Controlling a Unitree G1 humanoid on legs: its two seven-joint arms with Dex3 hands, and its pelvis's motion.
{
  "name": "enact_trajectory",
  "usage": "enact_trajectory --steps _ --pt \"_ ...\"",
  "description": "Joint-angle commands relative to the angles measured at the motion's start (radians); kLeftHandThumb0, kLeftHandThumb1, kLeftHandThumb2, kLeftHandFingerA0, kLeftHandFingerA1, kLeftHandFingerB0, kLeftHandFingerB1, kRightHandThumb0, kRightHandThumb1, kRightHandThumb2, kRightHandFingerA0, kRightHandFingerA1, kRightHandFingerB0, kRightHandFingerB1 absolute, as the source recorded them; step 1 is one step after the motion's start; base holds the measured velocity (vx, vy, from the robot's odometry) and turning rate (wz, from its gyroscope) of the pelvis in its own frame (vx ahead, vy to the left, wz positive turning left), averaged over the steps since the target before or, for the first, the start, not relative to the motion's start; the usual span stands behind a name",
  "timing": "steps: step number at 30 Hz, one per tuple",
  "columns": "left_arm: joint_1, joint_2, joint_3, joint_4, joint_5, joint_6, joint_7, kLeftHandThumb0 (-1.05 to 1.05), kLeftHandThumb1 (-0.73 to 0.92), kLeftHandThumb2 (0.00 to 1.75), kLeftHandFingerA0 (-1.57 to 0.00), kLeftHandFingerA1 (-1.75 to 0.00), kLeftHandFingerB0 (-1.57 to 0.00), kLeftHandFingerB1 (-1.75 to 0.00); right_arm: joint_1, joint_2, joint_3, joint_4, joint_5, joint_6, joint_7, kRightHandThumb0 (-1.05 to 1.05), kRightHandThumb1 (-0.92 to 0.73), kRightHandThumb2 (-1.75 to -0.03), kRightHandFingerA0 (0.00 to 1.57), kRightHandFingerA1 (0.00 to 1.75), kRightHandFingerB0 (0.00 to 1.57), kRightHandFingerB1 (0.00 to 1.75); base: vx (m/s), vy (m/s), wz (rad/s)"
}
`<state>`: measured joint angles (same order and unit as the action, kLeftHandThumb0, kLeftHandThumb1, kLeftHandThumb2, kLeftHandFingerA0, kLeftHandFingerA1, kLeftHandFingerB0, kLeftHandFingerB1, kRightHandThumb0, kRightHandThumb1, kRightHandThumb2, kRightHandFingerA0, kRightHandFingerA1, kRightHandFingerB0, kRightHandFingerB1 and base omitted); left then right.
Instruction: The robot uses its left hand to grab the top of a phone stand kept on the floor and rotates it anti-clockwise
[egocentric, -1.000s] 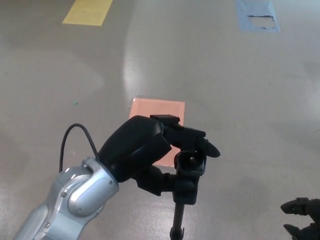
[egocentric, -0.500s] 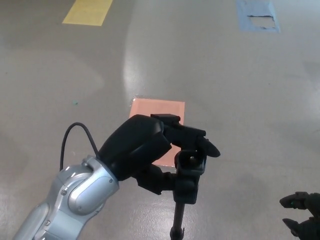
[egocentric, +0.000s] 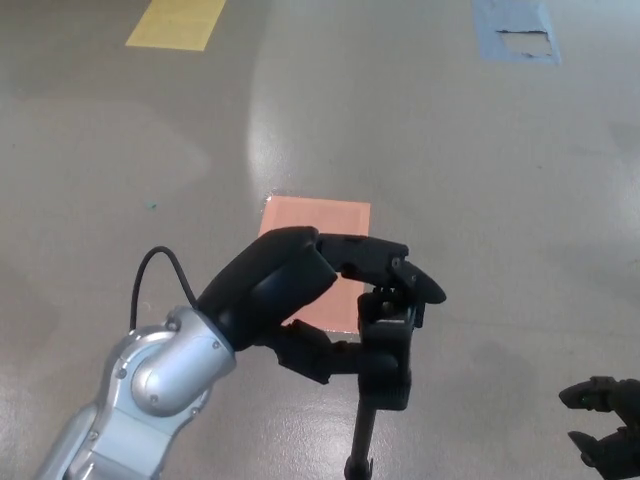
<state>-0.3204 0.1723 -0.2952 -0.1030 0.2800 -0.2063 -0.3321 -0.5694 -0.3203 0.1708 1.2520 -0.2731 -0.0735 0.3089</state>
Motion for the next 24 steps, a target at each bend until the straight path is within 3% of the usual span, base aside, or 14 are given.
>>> enact_trajectory --steps 1,14,15,19,20,24 --pt "0.000 -0.055 0.054 -0.029 -0.214 0.153 -0.077 -0.16 0.74 0.64 -1.10 -0.68 -0.97 -0.58 -0.028 -0.019 0.000 0.009 -0.006 0.020 -0.003 -0.30 -0.61 -1.01 0.37 0.59 0.06 0.44 0.00 0.000 0.00" --pt "0.005 -0.059 0.060 -0.041 -0.206 0.162 -0.088 -0.13 0.74 0.64 -1.10 -0.68 -0.96 -0.58 -0.035 -0.020 0.012 0.010 -0.015 0.013 -0.006 -0.30 -0.61 -1.00 0.37 0.58 0.07 0.44 0.00 0.000 0.00" --pt "0.004 -0.059 0.060 -0.041 -0.206 0.163 -0.089 -0.12 0.74 0.64 -1.10 -0.69 -0.96 -0.59 -0.038 -0.021 0.013 0.010 -0.015 0.013 -0.002 -0.44 -0.72 -0.79 0.37 0.47 0.16 0.37 0.00 0.000 0.00" --pt "0.000 -0.059 0.060 -0.042 -0.208 0.170 -0.089 -0.12 0.74 0.64 -1.10 -0.69 -0.96 -0.59 -0.043 -0.022 0.011 0.011 -0.013 0.017 0.002 -0.44 -0.72 -0.79 0.38 0.48 0.16 0.37 0.00 0.000 0.00" --pt "-0.001 -0.062 0.061 -0.044 -0.216 0.185 -0.092 -0.13 0.74 0.64 -1.11 -0.69 -0.96 -0.60 -0.045 -0.022 0.011 0.011 -0.013 0.018 0.001 -0.36 -0.83 -0.65 0.44 0.42 0.21 0.30 0.00 0.000 0.00" --pt "0.000 -0.079 0.074 -0.063 -0.259 0.275 -0.098 -0.17 0.74 0.64 -1.13 -0.69 -0.98 -0.59 -0.048 -0.021 0.011 0.009 -0.013 0.020 0.000 -0.36 -0.83 -0.65 0.44 0.42 0.21 0.30 0.00 0.000 0.00"
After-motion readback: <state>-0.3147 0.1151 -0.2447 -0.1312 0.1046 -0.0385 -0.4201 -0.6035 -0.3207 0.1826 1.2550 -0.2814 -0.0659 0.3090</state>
